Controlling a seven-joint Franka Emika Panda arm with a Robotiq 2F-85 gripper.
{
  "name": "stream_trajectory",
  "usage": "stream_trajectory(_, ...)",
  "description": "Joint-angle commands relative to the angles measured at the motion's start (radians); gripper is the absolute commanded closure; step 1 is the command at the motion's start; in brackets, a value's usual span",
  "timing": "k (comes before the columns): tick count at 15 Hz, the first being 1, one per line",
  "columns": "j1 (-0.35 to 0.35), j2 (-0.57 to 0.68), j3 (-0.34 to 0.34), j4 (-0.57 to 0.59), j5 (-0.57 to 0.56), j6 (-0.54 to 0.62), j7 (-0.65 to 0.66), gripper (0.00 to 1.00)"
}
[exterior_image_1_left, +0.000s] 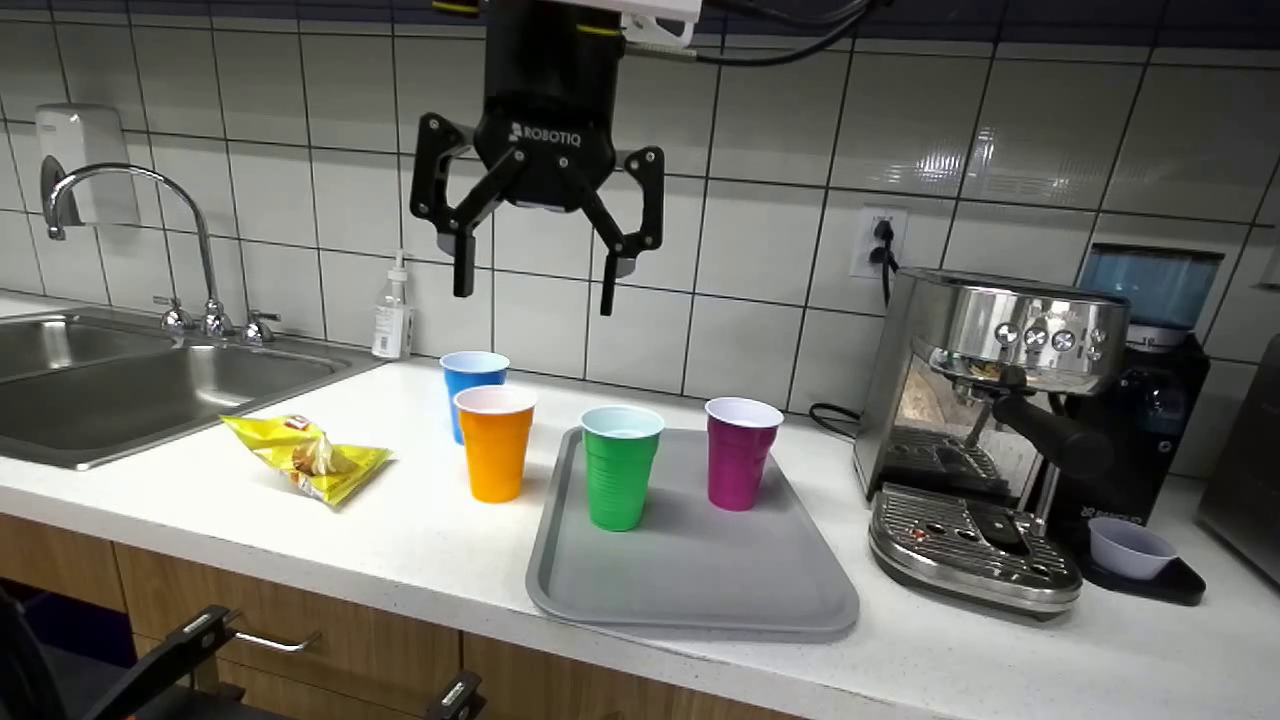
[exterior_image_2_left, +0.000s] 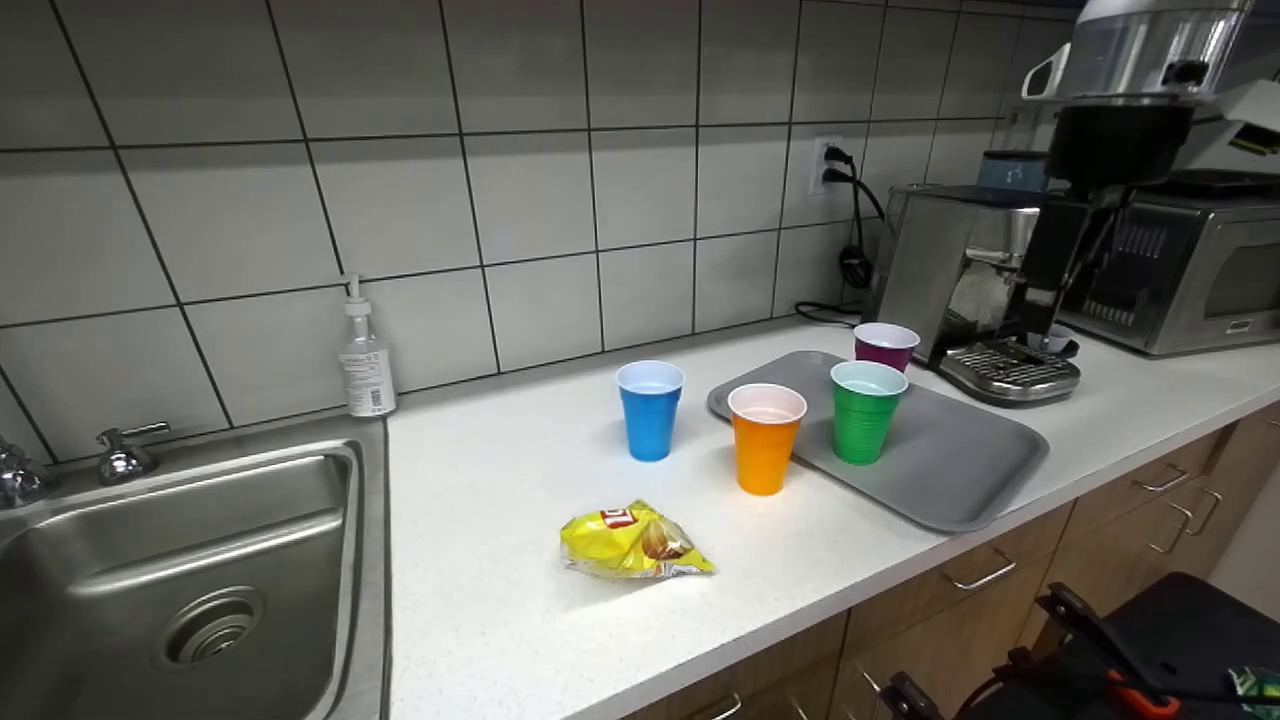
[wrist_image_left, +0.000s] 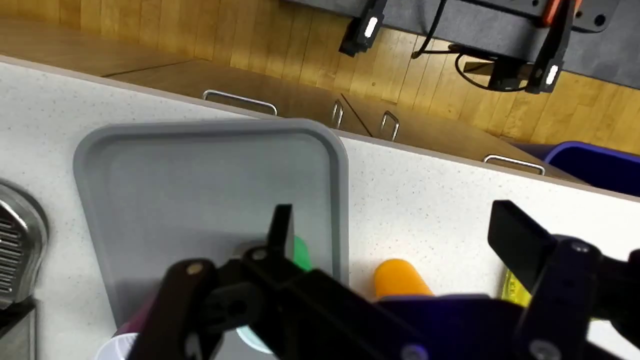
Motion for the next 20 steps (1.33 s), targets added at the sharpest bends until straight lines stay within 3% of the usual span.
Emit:
stream_trajectory(1,0.004,0.053,0.012,0.001,0.018,0.088,0.003,0.00)
stream_trajectory(12,0.039,0.296,0.014,0.014,0.060,0.376,-0.025,0.00)
stream_trajectory(20,0.060,0.527,0.003,0.114,0.143,0.478,-0.191,0.00)
